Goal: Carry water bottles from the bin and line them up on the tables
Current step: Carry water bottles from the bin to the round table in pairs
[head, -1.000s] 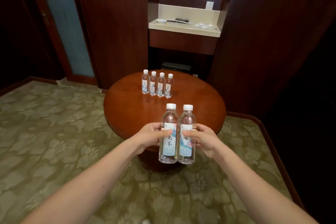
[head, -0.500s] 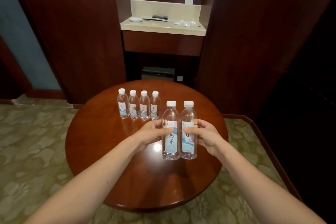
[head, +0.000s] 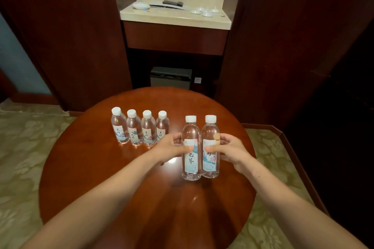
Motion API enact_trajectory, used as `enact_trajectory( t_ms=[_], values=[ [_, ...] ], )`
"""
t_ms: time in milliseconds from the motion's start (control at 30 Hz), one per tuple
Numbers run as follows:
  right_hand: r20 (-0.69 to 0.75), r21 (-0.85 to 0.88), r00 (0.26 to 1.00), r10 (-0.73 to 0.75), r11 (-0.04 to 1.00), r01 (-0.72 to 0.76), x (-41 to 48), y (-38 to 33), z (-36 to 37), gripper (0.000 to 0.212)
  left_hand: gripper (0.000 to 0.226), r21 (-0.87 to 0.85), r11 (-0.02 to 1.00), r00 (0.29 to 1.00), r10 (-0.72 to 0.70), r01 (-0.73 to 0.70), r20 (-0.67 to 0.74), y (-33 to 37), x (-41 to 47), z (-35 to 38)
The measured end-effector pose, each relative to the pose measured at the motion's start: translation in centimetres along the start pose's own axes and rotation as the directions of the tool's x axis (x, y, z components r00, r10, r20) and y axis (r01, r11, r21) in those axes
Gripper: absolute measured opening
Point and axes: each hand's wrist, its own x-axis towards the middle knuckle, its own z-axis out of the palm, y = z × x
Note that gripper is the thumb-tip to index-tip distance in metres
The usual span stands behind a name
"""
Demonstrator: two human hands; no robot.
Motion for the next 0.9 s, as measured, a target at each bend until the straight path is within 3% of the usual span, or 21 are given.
enact_trajectory(
  t_ms=[367,667,900],
  values=[
    [0.057,-0.163,0.997,-0.045,0.985,0.054,12.7,1.9,-3.2,0.046,0.066,0.095,0.993,0.987,-0.059,0.073,-0.147,-1.9,11.2,0.3],
    [0.097,-0.234,0.992,-0.078,0.967,0.099,18.2,4.7,-2.8,0.066,0.062,0.193,0.979,0.987,-0.038,0.069,-0.158,-4.4,15.2,-0.2],
    [0.099,-0.226,0.991,-0.095,0.967,0.115,19.1,5.9,-2.0,0.063,0.064,0.186,0.979,0.986,-0.048,0.079,-0.161,-5.9,15.8,-0.4]
  ],
)
